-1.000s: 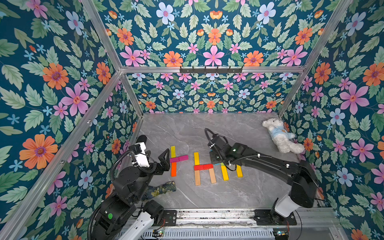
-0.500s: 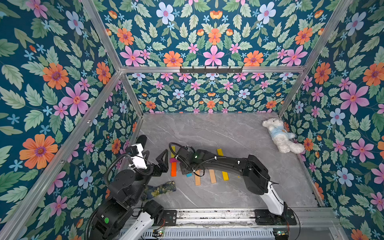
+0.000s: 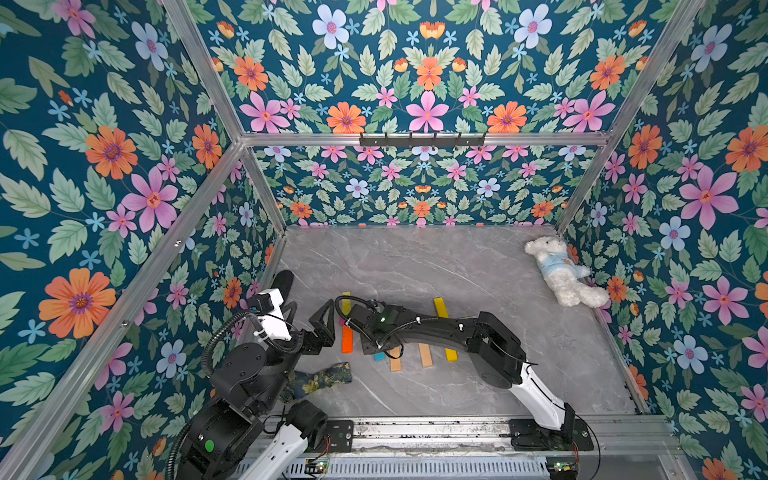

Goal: Assemble the letter h with building blocks
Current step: Assemble the building block at the center of the board.

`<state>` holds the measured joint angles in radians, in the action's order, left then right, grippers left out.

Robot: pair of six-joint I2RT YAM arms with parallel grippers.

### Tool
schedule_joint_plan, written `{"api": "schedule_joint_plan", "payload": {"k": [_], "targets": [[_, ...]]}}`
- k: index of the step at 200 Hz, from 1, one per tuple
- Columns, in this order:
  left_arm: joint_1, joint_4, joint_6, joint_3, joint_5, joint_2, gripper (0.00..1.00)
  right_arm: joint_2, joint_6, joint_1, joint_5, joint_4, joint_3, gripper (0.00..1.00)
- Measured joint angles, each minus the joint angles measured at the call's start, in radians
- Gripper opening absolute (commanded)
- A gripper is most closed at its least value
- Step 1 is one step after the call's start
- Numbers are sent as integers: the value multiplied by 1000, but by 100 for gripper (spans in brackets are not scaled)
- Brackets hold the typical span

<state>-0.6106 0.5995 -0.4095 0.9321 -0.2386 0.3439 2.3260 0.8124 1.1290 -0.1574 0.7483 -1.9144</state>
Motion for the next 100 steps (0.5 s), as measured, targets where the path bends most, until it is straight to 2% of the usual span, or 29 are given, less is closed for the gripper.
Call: {"api": "schedule_joint_plan", "payload": {"k": [100], "targets": [[0, 1, 0, 2, -3, -10, 99, 49, 48, -23, -11, 23, -67, 4]]}}
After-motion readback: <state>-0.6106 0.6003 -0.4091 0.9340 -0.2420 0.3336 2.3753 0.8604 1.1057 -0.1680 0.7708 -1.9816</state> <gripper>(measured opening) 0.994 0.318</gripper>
